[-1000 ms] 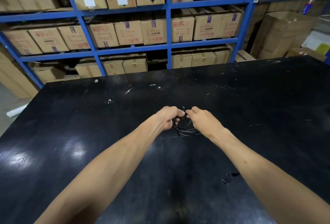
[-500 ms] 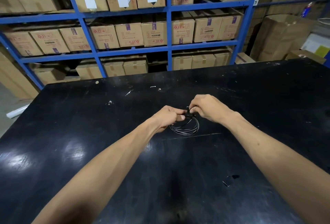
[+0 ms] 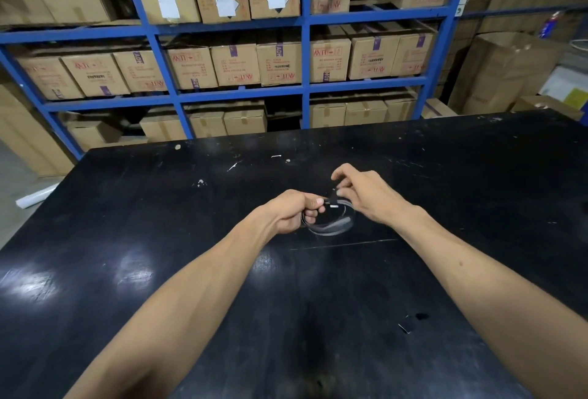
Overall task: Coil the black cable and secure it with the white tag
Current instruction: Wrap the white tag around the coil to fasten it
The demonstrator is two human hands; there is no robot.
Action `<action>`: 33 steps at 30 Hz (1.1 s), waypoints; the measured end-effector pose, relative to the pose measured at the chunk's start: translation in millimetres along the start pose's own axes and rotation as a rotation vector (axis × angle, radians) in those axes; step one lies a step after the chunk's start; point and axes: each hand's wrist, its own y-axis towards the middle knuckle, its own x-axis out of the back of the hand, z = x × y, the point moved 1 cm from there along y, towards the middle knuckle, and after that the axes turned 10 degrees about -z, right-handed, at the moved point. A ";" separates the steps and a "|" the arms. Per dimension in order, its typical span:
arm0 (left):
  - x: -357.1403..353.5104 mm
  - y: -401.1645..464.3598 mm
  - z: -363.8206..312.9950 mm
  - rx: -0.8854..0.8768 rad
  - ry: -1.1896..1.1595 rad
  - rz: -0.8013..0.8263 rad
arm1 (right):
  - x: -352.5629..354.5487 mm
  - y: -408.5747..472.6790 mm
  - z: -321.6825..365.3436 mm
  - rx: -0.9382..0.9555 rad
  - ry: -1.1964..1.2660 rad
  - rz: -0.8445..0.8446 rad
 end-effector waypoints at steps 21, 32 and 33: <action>26.3 -10.8 -28.5 -0.092 0.484 -0.340 | -29.5 -13.9 21.6 0.063 -0.126 0.032; 47.2 -19.0 -25.5 -0.133 0.260 -0.155 | -18.4 -3.0 19.0 -0.272 0.114 0.101; 48.0 -18.3 -25.2 -0.224 0.336 -0.144 | -20.1 -3.2 19.3 -0.293 0.154 0.119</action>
